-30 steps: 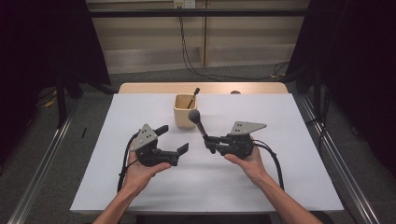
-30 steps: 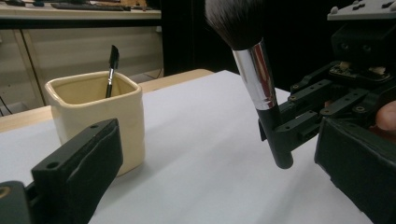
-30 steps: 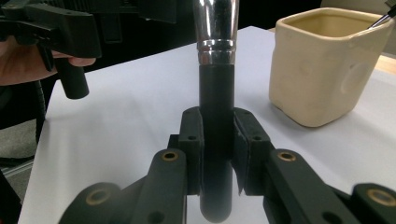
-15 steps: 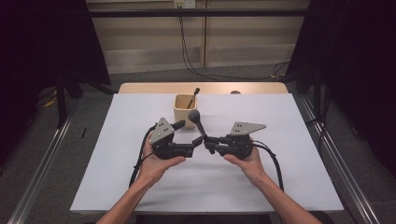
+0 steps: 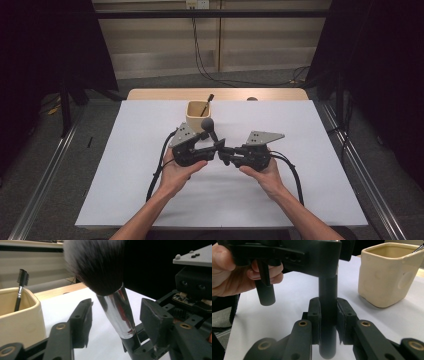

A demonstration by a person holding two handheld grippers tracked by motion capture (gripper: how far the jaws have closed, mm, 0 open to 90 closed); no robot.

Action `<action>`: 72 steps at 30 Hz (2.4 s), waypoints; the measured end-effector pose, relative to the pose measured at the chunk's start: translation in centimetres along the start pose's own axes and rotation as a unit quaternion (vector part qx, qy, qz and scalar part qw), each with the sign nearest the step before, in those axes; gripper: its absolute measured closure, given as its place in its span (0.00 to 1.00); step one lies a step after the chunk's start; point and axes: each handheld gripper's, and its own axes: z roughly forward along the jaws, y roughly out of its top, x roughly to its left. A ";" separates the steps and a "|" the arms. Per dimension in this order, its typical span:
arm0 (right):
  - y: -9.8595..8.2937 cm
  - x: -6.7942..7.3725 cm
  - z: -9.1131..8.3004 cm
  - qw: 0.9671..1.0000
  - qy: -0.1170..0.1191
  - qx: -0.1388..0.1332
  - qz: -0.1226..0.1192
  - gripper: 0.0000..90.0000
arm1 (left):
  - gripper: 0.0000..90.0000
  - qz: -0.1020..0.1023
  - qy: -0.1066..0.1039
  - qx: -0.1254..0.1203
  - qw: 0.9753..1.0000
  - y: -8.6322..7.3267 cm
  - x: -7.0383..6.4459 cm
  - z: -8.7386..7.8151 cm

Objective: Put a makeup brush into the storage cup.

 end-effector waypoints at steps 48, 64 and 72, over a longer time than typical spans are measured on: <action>-0.2 -0.1 0.1 1.000 -0.003 0.005 -0.001 0.76 | 0.79 -0.001 -0.041 0.021 0.999 0.2 -0.6 0.3; 0.0 -0.1 -0.2 1.000 -0.003 -0.002 -0.001 0.40 | 0.79 -0.002 -0.040 0.020 0.999 0.3 -0.5 0.1; 0.1 -0.3 -0.4 1.000 -0.013 -0.012 0.006 0.17 | 0.79 -0.002 -0.035 0.020 0.999 0.5 -0.1 -0.3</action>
